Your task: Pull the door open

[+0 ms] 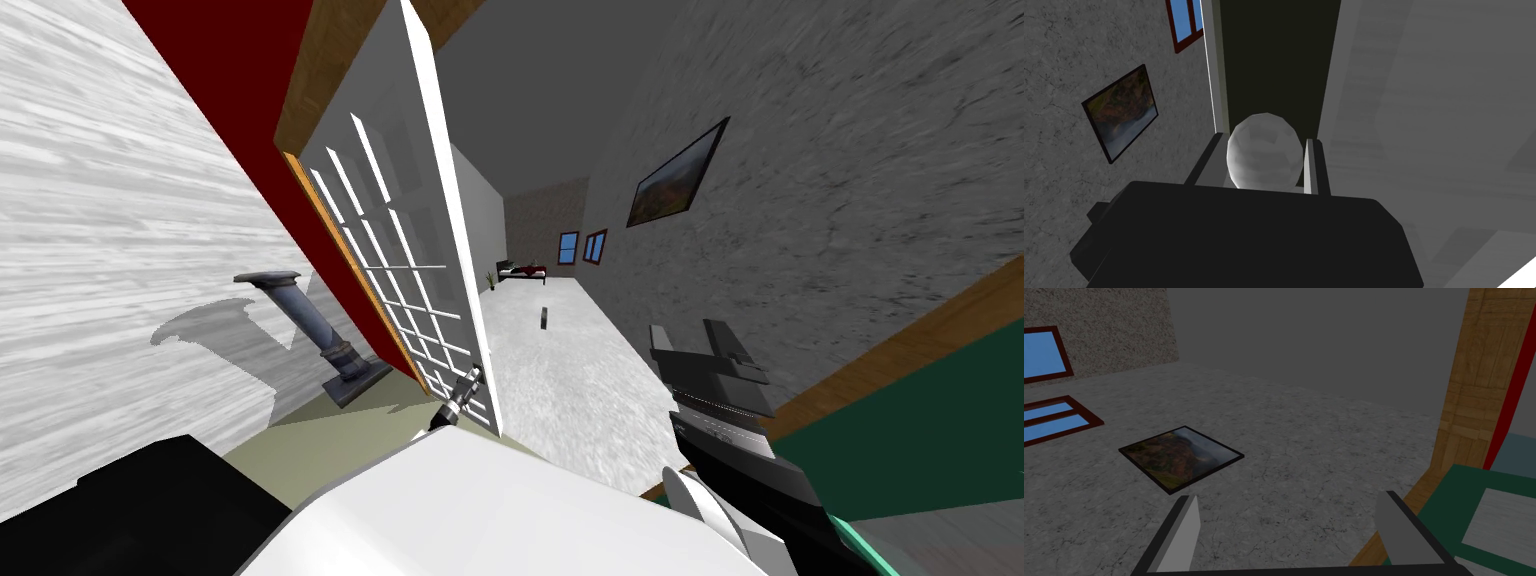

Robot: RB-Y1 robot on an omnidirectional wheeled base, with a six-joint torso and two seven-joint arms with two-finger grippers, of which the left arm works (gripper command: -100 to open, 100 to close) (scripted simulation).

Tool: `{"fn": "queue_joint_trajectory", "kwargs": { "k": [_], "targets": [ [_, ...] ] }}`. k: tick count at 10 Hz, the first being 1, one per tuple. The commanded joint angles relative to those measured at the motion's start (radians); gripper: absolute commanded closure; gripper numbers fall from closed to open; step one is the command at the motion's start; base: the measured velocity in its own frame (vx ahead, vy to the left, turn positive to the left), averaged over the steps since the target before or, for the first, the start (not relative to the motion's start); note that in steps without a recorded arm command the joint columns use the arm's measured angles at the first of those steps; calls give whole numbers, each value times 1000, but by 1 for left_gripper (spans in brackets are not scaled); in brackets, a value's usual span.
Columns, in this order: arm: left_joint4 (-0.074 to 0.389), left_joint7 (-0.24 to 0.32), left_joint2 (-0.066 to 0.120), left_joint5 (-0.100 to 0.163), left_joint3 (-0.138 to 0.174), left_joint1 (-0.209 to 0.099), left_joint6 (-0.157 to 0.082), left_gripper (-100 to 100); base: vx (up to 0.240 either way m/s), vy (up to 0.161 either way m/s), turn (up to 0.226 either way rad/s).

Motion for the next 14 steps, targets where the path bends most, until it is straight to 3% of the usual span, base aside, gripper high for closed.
{"fn": "queue_joint_trajectory", "kwargs": {
  "k": [1,3,14],
  "targets": [
    [-3,0,2,1,2,-3,-2,100,-5,8,-5],
    [-3,0,2,1,2,-3,-2,100,0,0,0],
    [-6,280,4,106,-26,0,9,100,-23,28,-97]
  ]
}}
